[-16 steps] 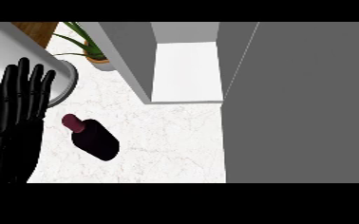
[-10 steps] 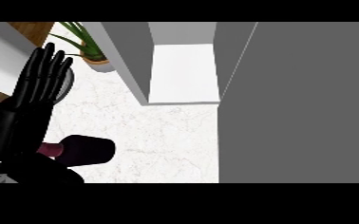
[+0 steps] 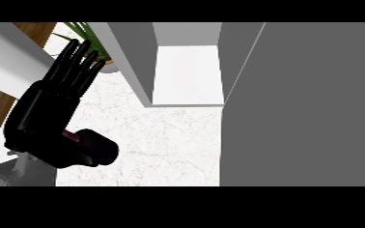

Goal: Pick up the wine, place it into the cabinet and close the cabinet

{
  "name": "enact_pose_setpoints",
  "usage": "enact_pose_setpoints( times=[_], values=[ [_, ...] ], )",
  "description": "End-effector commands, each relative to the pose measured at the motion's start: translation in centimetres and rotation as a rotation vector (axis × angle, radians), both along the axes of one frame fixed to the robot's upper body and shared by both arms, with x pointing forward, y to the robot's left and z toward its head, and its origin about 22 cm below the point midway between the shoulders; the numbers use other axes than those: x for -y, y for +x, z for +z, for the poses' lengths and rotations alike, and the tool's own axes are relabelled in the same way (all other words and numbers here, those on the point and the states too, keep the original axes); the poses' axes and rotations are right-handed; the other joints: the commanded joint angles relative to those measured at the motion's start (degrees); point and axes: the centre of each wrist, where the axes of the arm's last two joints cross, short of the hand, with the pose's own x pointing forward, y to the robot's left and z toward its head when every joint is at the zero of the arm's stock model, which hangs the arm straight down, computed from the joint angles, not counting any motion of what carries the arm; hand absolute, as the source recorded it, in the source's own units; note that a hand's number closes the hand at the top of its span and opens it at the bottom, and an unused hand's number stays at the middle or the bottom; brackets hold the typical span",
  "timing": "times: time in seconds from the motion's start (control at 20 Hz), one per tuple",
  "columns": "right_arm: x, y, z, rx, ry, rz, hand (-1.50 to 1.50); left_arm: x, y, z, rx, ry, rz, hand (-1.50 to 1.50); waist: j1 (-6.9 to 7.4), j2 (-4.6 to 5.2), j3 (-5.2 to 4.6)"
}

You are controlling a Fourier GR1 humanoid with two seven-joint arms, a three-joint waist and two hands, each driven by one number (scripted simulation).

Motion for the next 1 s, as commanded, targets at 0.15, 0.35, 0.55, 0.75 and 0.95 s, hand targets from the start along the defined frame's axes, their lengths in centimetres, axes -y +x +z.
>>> enact_pose_setpoints(
  times=[0.15,0.35,0.55,0.75,0.95],
  values=[
    [0.6,-1.1,3.3,-0.025,0.015,0.019,-1.50,1.8,1.3,1.5,-0.050,-0.024,-0.024,-1.50,0.47,-0.02,-0.04],
    [0.3,-0.7,2.9,-0.029,0.003,0.020,-1.50,1.6,0.2,0.7,-0.046,-0.034,-0.036,-1.50,0.61,-0.03,-0.04],
    [1.3,-2.3,2.6,-0.026,-0.016,0.015,-1.50,1.3,-0.1,2.0,-0.052,-0.036,-0.027,-1.50,0.40,-0.07,-0.03],
    [2.8,-0.9,3.1,-0.022,-0.002,0.033,-1.50,1.2,-0.1,1.0,-0.046,-0.009,-0.034,-1.50,0.50,-0.03,-0.03],
    [0.1,-0.4,4.2,-0.030,0.002,0.032,-1.50,-0.8,-1.7,1.6,-0.045,-0.026,0.004,-1.50,0.76,-0.05,-0.05]
  ],
)
